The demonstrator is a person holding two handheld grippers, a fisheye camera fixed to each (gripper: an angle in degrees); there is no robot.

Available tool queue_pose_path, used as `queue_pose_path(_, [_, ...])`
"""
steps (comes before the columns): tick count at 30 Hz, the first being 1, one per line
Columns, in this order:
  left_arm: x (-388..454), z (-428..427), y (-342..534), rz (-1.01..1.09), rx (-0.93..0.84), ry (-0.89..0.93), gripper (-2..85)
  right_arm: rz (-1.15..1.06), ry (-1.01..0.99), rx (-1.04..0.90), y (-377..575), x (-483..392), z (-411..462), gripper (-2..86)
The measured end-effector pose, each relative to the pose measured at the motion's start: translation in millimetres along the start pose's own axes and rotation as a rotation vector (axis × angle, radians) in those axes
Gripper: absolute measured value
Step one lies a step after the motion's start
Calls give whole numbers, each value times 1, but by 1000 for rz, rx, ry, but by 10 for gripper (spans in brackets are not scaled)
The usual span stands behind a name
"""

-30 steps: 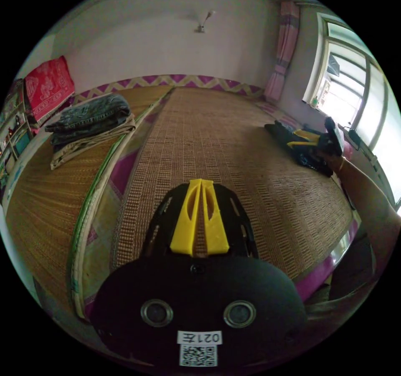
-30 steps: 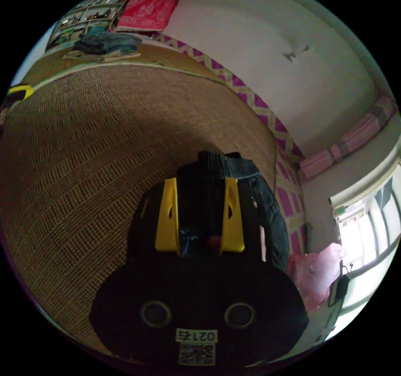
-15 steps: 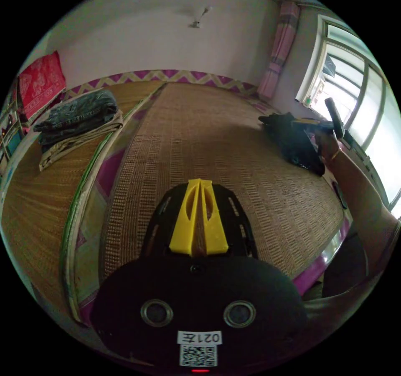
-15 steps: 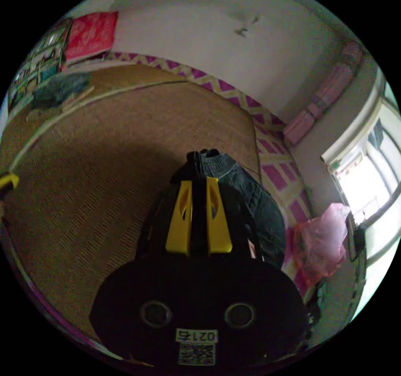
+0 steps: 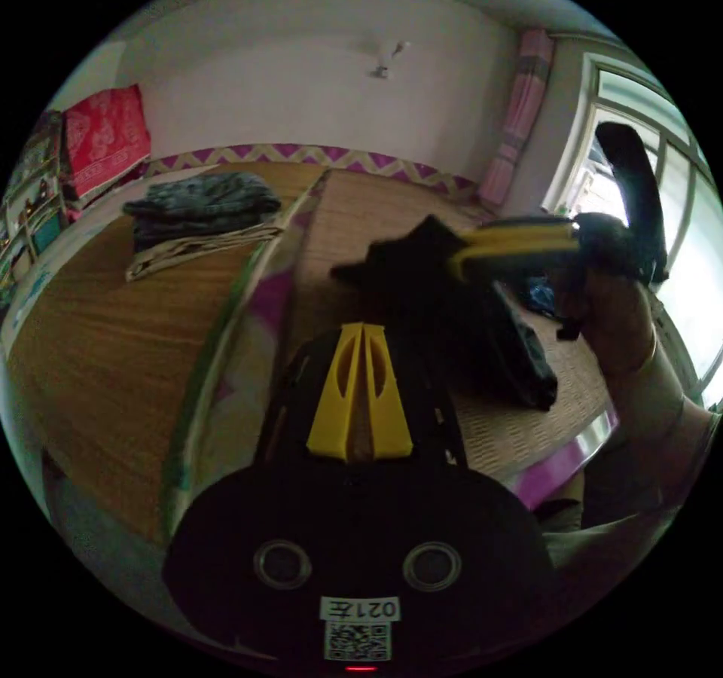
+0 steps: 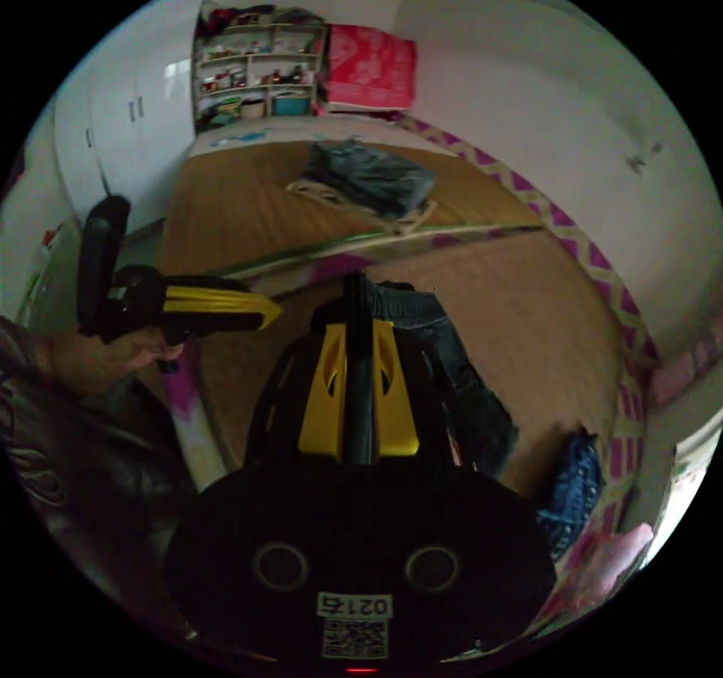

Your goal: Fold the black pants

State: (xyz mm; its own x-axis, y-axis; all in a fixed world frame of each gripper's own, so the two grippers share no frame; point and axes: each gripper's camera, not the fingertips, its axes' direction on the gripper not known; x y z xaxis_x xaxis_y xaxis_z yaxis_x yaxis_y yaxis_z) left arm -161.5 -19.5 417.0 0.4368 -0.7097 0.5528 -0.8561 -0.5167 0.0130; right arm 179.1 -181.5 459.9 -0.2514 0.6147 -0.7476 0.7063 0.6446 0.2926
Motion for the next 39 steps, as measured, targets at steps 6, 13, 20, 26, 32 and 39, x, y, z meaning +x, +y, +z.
queue_pose_path(6, [-57, -19, 30, -15, -106, 21, 66, 21, -95, 16, -8, -72, 18, 72])
queue_pose_path(13, [-44, -23, 37, -27, -84, 101, 75, 58, -149, 19, 10, -52, -39, 70])
queue_pose_path(20, [-35, -24, 43, -22, -108, 84, 64, 138, -144, 119, 27, 1, -104, 40])
queue_pose_path(26, [-2, -14, 34, 58, -122, 125, 59, 496, -200, 420, 133, 177, -271, 33])
queue_pose_path(32, [38, -1, 19, 120, -147, 171, 50, 962, -135, 632, 350, 334, -414, 28])
queue_pose_path(39, [101, 13, 2, 244, -180, 228, 67, 1342, -79, 477, 547, 426, -416, 22])
